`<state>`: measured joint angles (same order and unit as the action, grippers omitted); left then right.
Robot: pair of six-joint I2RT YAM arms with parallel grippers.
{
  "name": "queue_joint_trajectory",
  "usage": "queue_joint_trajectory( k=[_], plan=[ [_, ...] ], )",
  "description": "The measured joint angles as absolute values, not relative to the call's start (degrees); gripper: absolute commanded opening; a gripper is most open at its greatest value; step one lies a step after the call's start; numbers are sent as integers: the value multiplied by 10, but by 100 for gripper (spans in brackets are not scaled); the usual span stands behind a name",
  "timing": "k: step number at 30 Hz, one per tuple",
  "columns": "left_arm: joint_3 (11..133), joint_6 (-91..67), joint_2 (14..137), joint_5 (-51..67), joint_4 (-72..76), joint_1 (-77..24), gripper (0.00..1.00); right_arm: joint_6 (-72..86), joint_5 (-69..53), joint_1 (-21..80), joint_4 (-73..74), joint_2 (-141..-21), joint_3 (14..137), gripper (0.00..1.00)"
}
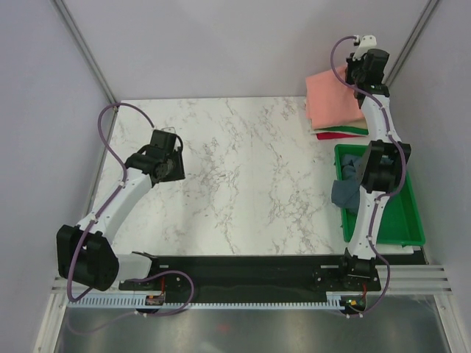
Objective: Fold and stack the t-shirts
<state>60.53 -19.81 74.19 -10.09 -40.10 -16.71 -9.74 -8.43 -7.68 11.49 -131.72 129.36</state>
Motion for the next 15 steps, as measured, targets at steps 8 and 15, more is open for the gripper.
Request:
queue_joint_trajectory(
  k=[8,15],
  plan=[
    [605,-198,751,-100,-401,-169,46,-46,13,-80,13,-1413,1308,0],
    [605,-198,758,-99,-401,-169,46,-23,83,-86,-53,-1439,1305,0]
  ],
)
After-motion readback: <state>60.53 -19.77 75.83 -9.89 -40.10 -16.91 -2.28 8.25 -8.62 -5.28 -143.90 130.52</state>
